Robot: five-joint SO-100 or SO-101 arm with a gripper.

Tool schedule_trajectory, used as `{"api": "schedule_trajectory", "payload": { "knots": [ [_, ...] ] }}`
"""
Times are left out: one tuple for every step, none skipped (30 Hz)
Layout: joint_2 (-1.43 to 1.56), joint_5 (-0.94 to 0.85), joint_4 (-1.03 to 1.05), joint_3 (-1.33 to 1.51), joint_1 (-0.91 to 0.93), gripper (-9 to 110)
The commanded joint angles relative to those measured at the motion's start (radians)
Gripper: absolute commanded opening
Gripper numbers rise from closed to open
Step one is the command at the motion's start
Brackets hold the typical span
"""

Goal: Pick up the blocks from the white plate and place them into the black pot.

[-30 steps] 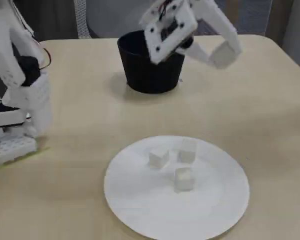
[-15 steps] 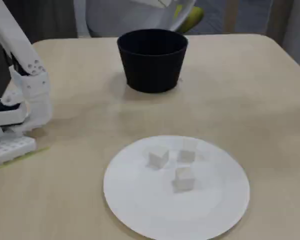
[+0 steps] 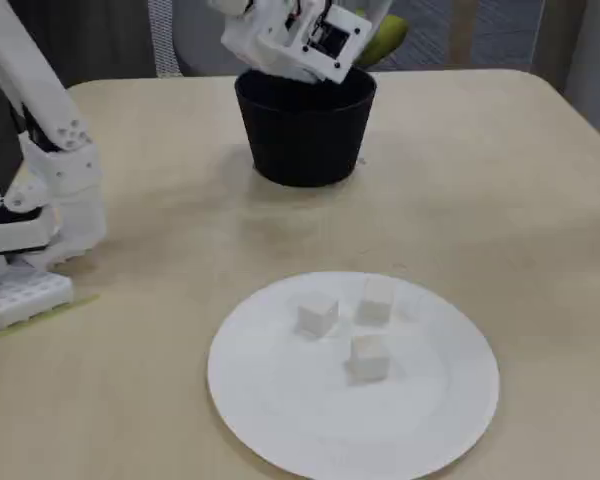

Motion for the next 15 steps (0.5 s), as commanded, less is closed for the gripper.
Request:
{"api": "schedule_trajectory", "payload": {
  "knots": [
    [0.029,-0.002,-0.014,0.002,0.008,5],
    [0.037,-0.017,-0.006,0.003,0.008,13],
    [0.044,-0.032,0.003,0.003,0.008,19],
    [0.051,-0.043,0.011,0.003,0.008,23],
    [0.058,-0.051,0.014,0.003,0.009,26],
    [0.067,-0.057,0.017,0.003,0.012,28],
    [0.075,-0.057,0.026,0.002,0.015,28],
    [0.081,-0.058,0.041,-0.006,0.021,27],
    [0.092,-0.058,0.051,-0.008,0.028,26],
    [0.107,-0.051,0.061,-0.008,0.04,22],
    [0.124,-0.038,0.077,-0.009,0.058,14],
    [0.143,-0.023,0.101,-0.015,0.086,4],
    [0.161,-0.017,0.133,-0.023,0.12,-2],
    [0.176,-0.017,0.175,-0.037,0.16,-2],
    [0.186,-0.018,0.221,-0.06,0.21,-2]
  ]
}}
